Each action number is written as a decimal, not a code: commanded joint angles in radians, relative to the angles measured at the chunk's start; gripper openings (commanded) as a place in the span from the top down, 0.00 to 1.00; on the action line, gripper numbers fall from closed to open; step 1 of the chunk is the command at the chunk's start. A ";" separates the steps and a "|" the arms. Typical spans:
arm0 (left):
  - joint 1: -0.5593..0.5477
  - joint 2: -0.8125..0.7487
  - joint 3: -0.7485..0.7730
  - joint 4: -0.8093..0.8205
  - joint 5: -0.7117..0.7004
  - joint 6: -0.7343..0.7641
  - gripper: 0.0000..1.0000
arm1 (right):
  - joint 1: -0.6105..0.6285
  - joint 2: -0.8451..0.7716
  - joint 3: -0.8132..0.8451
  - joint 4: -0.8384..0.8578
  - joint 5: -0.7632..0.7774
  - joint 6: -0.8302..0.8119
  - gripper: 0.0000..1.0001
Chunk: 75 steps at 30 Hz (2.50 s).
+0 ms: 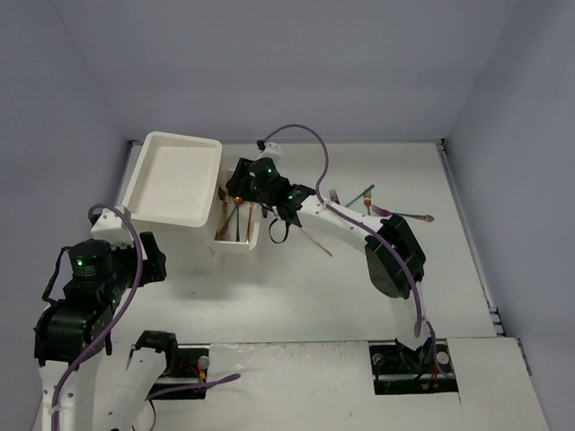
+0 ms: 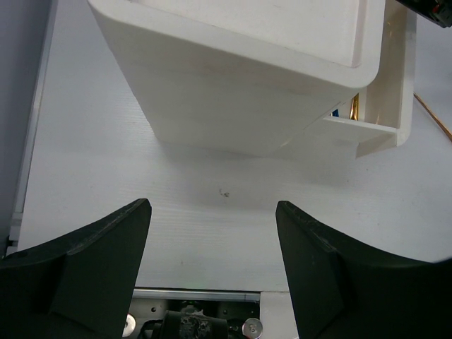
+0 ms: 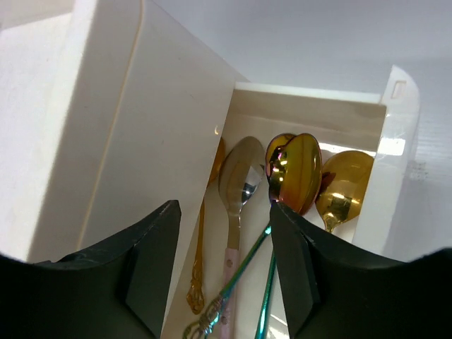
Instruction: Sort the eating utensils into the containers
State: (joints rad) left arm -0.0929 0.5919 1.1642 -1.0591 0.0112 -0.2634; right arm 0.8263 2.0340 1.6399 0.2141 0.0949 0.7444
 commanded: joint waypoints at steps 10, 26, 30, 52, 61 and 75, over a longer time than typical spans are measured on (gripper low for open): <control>-0.005 0.287 0.433 0.100 -0.165 0.141 0.31 | -0.109 -0.360 -0.175 -0.025 -0.032 -0.280 0.45; 0.152 0.905 0.714 0.271 -0.027 0.248 0.33 | -0.177 -0.413 -0.413 -0.035 -0.187 -0.446 0.46; 0.196 0.969 0.742 0.281 -0.018 0.244 0.33 | -0.183 -0.382 -0.415 -0.036 -0.206 -0.471 0.46; 0.215 1.001 0.634 0.349 0.092 0.215 0.99 | -0.106 -0.154 -0.210 -0.036 -0.282 -0.482 0.46; 0.189 0.997 0.603 0.351 0.105 0.198 1.00 | -0.051 -0.082 -0.079 -0.035 -0.346 -0.454 0.46; 0.173 0.985 0.593 0.355 0.105 0.162 1.00 | -0.001 0.059 0.173 -0.030 -0.511 -0.454 0.46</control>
State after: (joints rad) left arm 0.1071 1.5890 1.7576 -0.7334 0.0595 -0.0374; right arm 0.7986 2.1258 1.7259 0.0897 -0.2763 0.2879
